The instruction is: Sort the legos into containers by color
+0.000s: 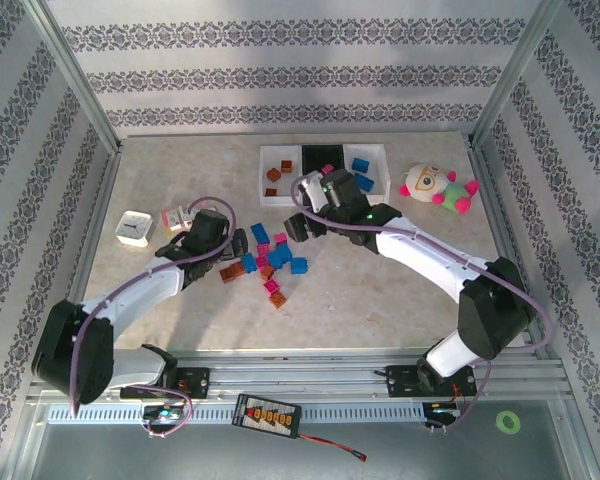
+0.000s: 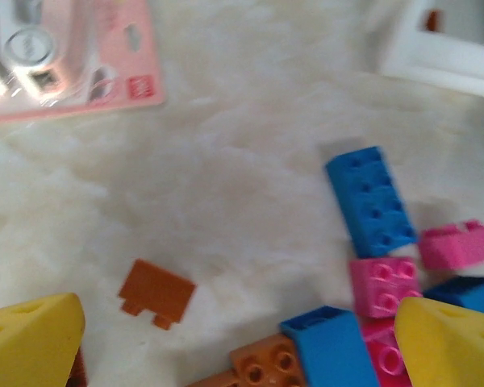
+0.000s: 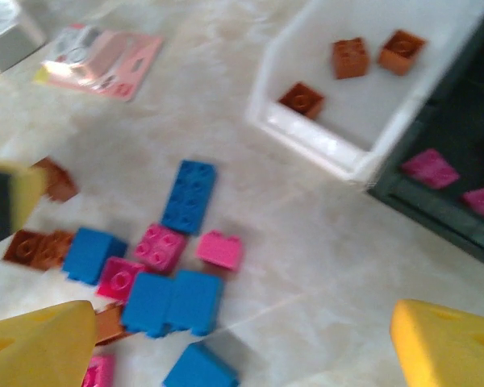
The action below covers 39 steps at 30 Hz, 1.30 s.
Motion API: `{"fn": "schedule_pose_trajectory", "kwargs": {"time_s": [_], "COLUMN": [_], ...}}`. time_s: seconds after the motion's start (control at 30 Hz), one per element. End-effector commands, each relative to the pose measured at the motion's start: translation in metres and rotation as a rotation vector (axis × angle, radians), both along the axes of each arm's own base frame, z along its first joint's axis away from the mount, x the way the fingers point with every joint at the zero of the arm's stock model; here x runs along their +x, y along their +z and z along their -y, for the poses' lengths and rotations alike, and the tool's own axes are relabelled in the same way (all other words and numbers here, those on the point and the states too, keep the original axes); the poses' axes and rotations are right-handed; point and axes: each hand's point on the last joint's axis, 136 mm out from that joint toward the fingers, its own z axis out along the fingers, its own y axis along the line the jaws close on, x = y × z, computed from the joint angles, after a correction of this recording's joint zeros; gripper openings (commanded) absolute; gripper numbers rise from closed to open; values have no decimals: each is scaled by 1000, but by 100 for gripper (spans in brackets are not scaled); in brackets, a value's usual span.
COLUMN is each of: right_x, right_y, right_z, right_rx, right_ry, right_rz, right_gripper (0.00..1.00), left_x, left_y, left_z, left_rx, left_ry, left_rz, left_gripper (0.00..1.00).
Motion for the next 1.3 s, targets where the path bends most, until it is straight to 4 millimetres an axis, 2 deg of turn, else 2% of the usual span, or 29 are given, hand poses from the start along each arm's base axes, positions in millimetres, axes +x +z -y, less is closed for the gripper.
{"fn": "schedule_pose_trajectory", "kwargs": {"time_s": [0.0, 0.13, 0.3, 0.53, 0.7, 0.83, 1.0, 1.27], "right_x": [-14, -14, -15, -16, -18, -20, -22, -12], "right_y": [15, 13, 14, 10, 11, 16, 27, 45], "right_z": [-16, -22, -28, -23, -21, -16, -3, 28], "right_rx": [35, 15, 9, -12, -11, -3, 2, 84], "right_ry": [99, 109, 123, 108, 99, 81, 43, -82], "right_rz": [45, 48, 50, 47, 45, 55, 91, 149], "right_gripper": [94, 94, 95, 95, 95, 95, 95, 95], "left_x": [-15, -12, -7, -3, 0, 9, 30, 98], "left_y": [-22, -36, -51, -70, -72, -61, -32, 30], "left_z": [-20, -27, -28, -33, -32, -28, -15, 46], "left_rx": [-2, -44, -36, -30, -26, -10, 4, -10], "left_ry": [181, 381, 511, 590, 582, 499, 399, 177], "left_rz": [-155, -225, -325, -364, -373, -357, -295, -138], "left_gripper": [98, 85, 77, 62, 39, 25, 22, 21]}}
